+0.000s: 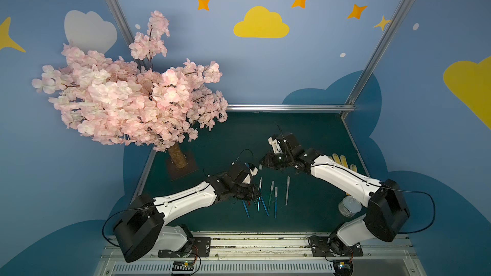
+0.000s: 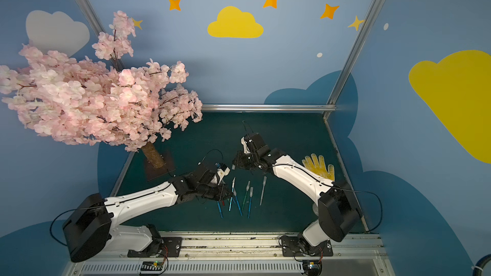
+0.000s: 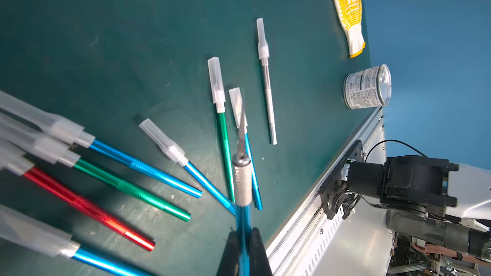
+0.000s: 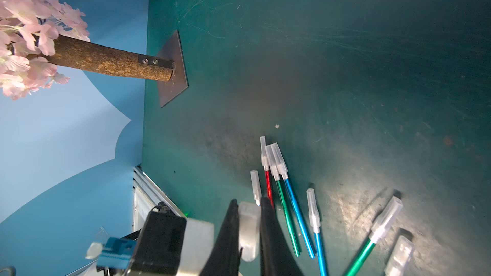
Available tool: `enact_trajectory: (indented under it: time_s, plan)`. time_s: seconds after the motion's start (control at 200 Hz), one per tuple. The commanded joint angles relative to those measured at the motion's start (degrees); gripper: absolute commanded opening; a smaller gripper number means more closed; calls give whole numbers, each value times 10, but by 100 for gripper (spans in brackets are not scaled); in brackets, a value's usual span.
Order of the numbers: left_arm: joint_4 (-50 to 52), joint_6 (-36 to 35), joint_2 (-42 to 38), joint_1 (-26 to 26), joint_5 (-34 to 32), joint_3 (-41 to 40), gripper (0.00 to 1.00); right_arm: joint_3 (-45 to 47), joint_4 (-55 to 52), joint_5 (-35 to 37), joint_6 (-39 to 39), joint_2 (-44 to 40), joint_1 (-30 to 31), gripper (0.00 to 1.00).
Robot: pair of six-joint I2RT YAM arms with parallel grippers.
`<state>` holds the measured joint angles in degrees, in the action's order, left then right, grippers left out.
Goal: Remove protective caps from carving knives
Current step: Remove the protective sleeve from the carving knife, then place the protective sleeve at the center of the board.
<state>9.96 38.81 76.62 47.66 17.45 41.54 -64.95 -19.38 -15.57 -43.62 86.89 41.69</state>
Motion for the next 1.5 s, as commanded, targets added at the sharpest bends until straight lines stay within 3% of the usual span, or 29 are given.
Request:
enact_trajectory:
  time_s: [0.0, 0.35, 0.576, 0.996, 1.492]
  plan:
    - [12, -7, -4, 1, 3, 1, 5, -13, 2, 3, 8, 0, -2, 11]
    - [15, -10, -18, 1, -7, 4, 5, 1, -26, 24, 32, -20, -20, 11]
    - [-11, -9, -41, -5, -31, -6, 5, 1, -87, 37, 94, -42, -59, 11]
    - [-19, -50, -14, -44, 16, 21, 5, -32, -187, 156, 185, -65, -119, 12]
    - [-9, -60, -34, -57, -6, 18, 6, -109, -235, 144, 225, 30, -184, 13]
